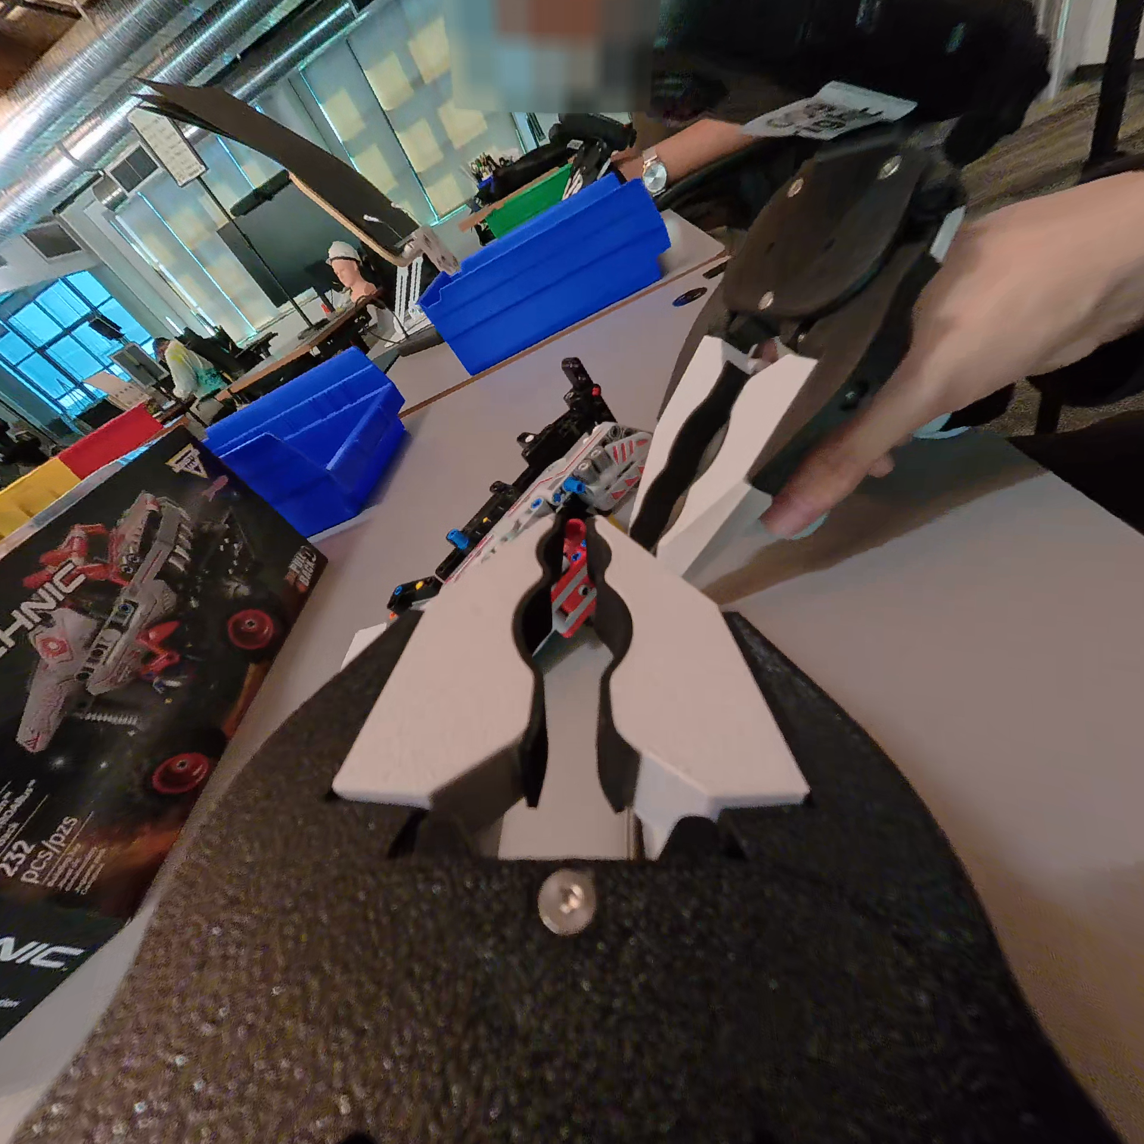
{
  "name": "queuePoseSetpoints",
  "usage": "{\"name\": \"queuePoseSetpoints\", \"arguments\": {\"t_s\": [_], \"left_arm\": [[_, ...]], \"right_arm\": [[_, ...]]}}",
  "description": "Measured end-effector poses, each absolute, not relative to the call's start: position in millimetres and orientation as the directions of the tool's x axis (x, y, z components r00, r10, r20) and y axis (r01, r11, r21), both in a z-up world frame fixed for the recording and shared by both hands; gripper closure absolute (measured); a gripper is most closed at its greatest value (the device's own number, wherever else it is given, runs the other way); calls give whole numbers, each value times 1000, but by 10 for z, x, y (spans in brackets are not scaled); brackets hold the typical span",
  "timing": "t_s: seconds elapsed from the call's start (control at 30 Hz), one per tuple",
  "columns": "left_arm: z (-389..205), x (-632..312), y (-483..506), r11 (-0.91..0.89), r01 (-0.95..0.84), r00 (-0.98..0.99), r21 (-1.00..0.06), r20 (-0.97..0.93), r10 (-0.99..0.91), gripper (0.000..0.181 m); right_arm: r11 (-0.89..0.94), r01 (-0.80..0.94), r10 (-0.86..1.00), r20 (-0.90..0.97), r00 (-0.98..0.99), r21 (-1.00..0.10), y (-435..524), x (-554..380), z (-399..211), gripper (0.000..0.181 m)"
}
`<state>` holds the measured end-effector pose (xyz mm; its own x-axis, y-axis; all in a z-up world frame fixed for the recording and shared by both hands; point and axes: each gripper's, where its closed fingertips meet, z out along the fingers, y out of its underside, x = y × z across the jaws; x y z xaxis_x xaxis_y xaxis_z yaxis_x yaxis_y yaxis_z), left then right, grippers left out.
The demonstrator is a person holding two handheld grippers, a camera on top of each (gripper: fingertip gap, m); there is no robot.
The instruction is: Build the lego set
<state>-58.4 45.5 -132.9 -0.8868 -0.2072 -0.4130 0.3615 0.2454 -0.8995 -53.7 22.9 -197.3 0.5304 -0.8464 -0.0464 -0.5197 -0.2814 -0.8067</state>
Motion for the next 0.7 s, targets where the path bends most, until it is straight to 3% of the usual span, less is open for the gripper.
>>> {"name": "queuePoseSetpoints", "arguments": {"t_s": [0.2,0.3,0.53,0.7], "left_arm": [[-1342,-574,457,252,372,-879,-893,-426,-215,177],[-1342,-573,457,254,379,-873,-890,-435,-220,177],[-1293,-474,462,278,412,-843,-868,-478,-245,177],[-1253,-402,461,263,355,-873,-897,-419,-251,177]], "right_arm": [[-287,-534,-844,-53,533,-795,218,-389,-2006,171],[-272,-597,-853,-98,513,-755,190,-357,-2101,152],[-197,-535,-879,-93,467,-822,112,-238,-1927,151],[-280,-541,-874,-22,485,-793,57,-131,-2011,162]]}}
